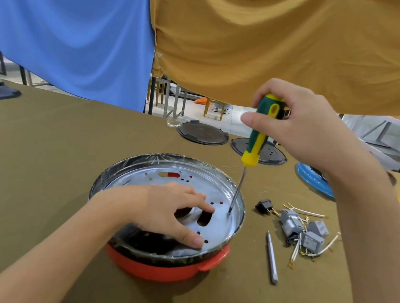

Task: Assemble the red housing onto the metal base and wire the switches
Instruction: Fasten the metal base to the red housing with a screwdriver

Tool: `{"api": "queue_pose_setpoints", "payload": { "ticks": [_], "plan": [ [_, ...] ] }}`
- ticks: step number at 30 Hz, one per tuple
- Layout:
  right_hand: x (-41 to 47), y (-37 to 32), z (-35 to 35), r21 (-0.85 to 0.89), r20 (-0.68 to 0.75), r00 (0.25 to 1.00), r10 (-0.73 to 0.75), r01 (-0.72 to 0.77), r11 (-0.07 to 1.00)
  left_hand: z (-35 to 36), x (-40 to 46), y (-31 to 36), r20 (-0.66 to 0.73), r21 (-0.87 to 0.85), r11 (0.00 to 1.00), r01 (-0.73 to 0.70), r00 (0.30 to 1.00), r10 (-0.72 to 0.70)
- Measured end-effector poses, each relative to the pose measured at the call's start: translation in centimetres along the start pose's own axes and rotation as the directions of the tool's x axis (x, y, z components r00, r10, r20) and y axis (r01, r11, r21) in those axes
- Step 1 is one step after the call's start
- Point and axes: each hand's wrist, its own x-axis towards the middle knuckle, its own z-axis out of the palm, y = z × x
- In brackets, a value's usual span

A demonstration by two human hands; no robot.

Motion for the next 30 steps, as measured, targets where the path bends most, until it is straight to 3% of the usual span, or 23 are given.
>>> {"api": "queue_pose_setpoints", "payload": {
  "ticks": [2,4,8,11,14,16,20,26,28,30],
  "plan": [
    [0.1,-0.3,0.6,-0.089,-0.074,0.997,0.038,-0.044,0.995,0.0,-0.1,0.0,0.003,-0.013,1.000,0.008,1.000,-0.008],
    [0.3,-0.3,0.9,-0.094,-0.046,0.998,0.045,-0.049,0.994,0.0,-0.1,0.0,0.005,-0.007,1.000,0.007,1.000,-0.007],
    [0.3,0.0,-0.1,0.166,0.107,0.993,0.040,-0.057,0.984,-0.1,-0.1,0.2,0.009,0.001,1.000,0.008,1.000,-0.008],
    [0.1,0.1,0.0,0.073,-0.019,1.000,0.012,-0.011,0.997,0.0,-0.1,0.1,0.005,0.012,1.000,0.000,1.000,0.000],
    [0.2,-0.2,0.7,-0.071,-0.113,0.992,0.049,-0.057,0.996,0.0,-0.2,0.2,0.007,0.005,1.000,0.003,1.000,-0.003],
    [0.4,-0.3,0.8,-0.046,-0.064,0.997,0.046,-0.049,0.998,-0.1,-0.1,0.2,0.011,0.002,1.000,0.007,1.000,-0.007],
    [0.2,-0.1,-0.5,0.167,0.102,0.994,0.040,-0.057,0.984,0.0,0.0,0.2,0.010,-0.001,1.000,0.013,1.000,-0.013],
    [0.3,-0.2,0.7,-0.056,-0.138,0.987,0.087,-0.095,0.994,0.0,-0.1,0.2,0.014,-0.013,1.000,0.023,1.000,-0.023],
    [0.5,-0.2,0.8,-0.026,-0.070,0.993,0.092,-0.094,0.995,-0.1,-0.1,0.3,0.018,-0.010,1.000,0.025,1.000,-0.025],
    [0.4,-0.1,0.1,0.114,0.041,0.995,0.091,-0.096,0.989,-0.1,-0.2,0.4,0.019,-0.011,1.000,0.022,1.000,-0.022]
  ]
}}
